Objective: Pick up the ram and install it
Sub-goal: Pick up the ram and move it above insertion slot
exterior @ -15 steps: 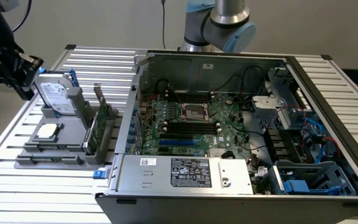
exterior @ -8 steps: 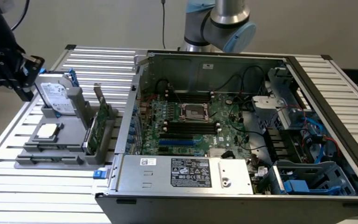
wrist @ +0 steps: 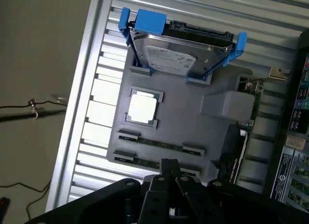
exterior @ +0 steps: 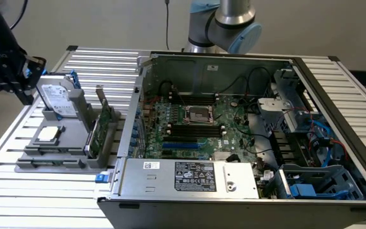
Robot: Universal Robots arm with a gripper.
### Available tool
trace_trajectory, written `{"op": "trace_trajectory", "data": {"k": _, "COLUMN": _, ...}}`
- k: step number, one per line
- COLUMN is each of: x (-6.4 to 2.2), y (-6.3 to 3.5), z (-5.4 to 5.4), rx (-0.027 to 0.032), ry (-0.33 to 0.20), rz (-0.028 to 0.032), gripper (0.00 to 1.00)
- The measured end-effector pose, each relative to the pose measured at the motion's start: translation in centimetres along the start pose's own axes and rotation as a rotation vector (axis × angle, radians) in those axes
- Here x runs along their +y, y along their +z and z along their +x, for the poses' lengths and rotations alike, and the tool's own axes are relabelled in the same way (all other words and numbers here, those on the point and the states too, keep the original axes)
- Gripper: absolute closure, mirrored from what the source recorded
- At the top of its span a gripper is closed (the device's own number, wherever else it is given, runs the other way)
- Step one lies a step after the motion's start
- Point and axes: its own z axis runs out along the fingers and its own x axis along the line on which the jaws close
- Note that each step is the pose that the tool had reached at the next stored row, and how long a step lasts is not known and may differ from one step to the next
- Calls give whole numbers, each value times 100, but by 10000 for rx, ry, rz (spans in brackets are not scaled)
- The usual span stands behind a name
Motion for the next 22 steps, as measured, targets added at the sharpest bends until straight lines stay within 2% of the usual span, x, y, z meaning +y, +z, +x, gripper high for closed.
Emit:
{"op": "trace_trajectory", "data": {"k": 4, "x": -1, "y": 12, "z": 0, "rx": 44, "ry": -725, "rz": 42, "gripper": 89}}
{"op": "trace_trajectory", "data": {"k": 6, "x": -1, "y": 12, "z": 0, "rx": 76, "ry": -1043, "rz": 103, "gripper": 89}}
{"op": "trace_trajectory", "data": {"k": 9, "x": -1, "y": 14, "z": 0, "rx": 134, "ry": -1452, "rz": 249, "gripper": 89}}
{"op": "trace_trajectory", "data": {"k": 14, "x": -1, "y": 15, "z": 0, "rx": 239, "ry": -2113, "rz": 544, "gripper": 89}}
{"op": "trace_trajectory", "data": {"k": 17, "x": -1, "y": 16, "z": 1, "rx": 198, "ry": -2562, "rz": 684, "gripper": 89}}
{"op": "trace_trajectory", "data": {"k": 20, "x": -1, "y": 21, "z": 0, "rx": 78, "ry": -3071, "rz": 801, "gripper": 89}}
{"op": "trace_trajectory", "data": {"k": 22, "x": -2, "y": 27, "z": -1, "rx": 14, "ry": -3428, "rz": 841, "gripper": 89}}
